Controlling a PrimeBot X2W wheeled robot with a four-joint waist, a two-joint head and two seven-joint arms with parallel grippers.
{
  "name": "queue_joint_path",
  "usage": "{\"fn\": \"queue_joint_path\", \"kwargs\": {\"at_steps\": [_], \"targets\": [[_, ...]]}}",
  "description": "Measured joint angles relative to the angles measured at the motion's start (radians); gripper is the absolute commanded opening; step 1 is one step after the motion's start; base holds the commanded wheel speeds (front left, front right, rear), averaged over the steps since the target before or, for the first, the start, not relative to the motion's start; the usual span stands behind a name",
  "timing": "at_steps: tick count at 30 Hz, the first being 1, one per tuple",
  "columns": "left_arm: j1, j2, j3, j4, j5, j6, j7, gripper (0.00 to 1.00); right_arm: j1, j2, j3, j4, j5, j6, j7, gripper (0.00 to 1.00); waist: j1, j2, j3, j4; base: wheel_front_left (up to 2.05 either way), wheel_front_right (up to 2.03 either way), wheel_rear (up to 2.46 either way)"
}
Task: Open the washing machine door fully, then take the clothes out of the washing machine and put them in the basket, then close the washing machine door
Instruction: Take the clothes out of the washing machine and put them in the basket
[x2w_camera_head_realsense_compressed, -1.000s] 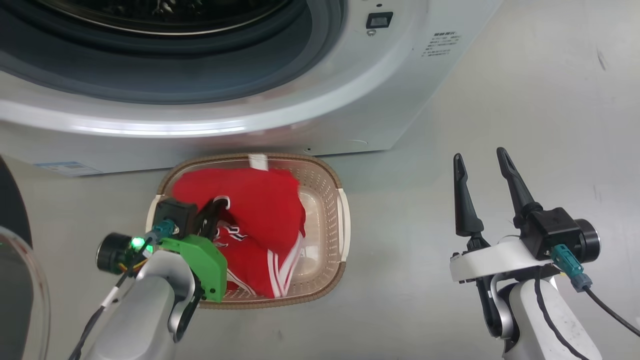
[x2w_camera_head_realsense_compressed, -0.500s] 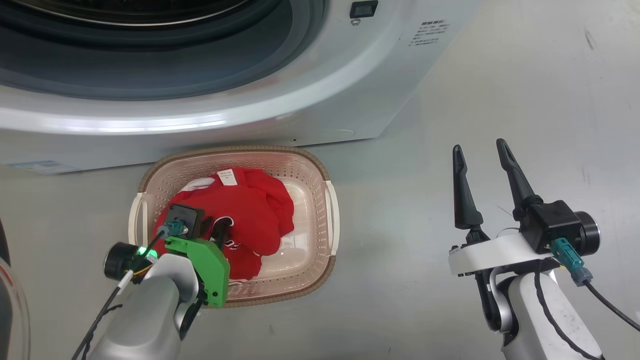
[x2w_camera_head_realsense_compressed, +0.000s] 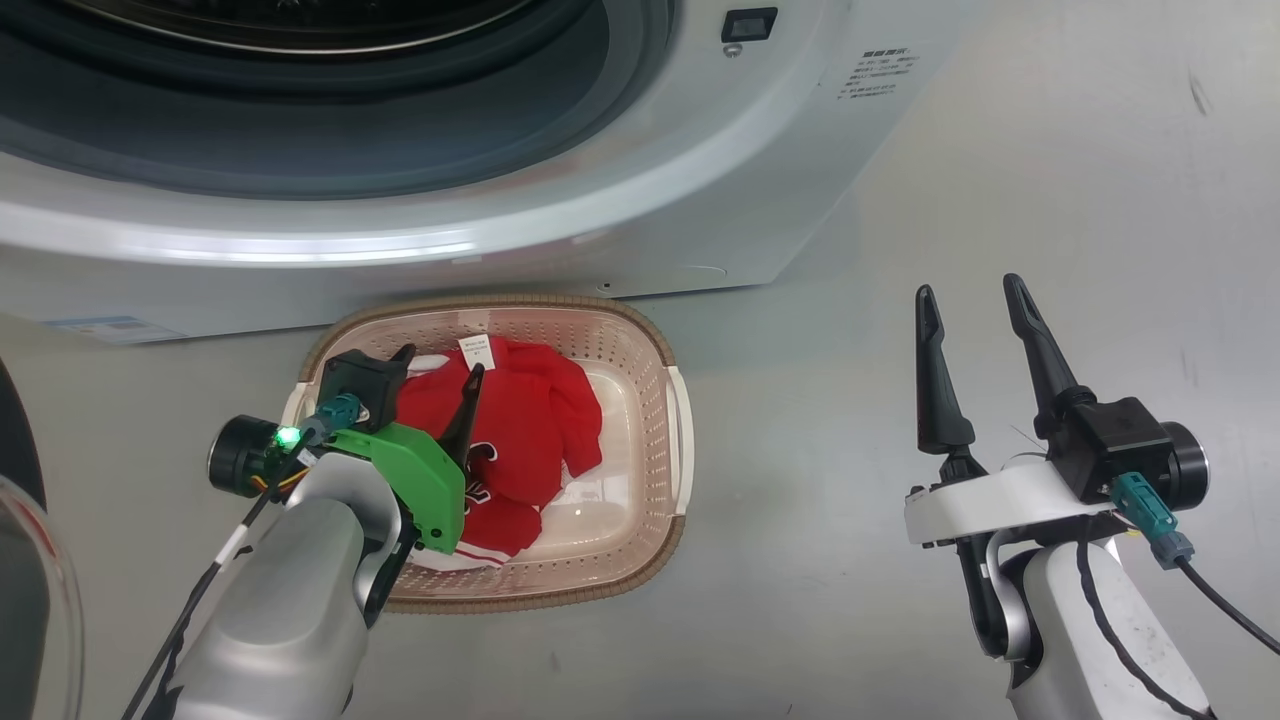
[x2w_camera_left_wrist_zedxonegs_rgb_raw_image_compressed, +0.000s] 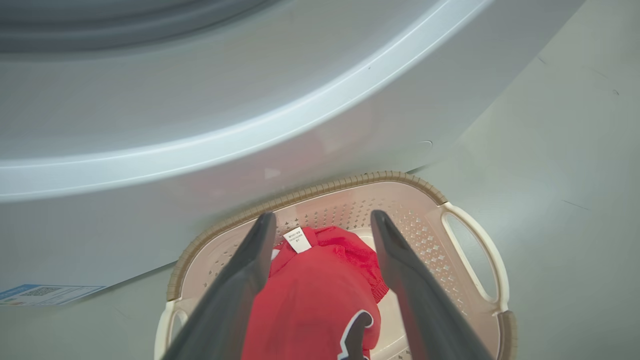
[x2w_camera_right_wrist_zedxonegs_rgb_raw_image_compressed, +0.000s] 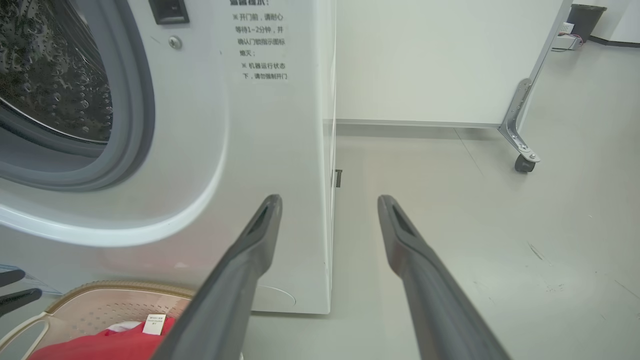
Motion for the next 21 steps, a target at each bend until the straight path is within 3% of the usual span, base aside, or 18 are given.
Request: {"fn": "queue_joint_path", "kwargs": {"at_steps": [7,21], "targets": [[0.001,-0.001,0.035,-0.039,-0.009,0.004,-0.081,1.0,0.0,0.0,-0.025,0.008,0.0,0.0,0.0,1.0,0.0,0.0,-0.028,0.023,0.0,0.0,0.0],[0.042,-0.004,0.092,-0.239,-0.019,0.052,-0.104,1.0,0.016,0.001,-0.043,0.035,0.0,0.0,0.0,1.0,0.0001,0.0,-0.117,0.081,0.0,0.0,0.0]]}}
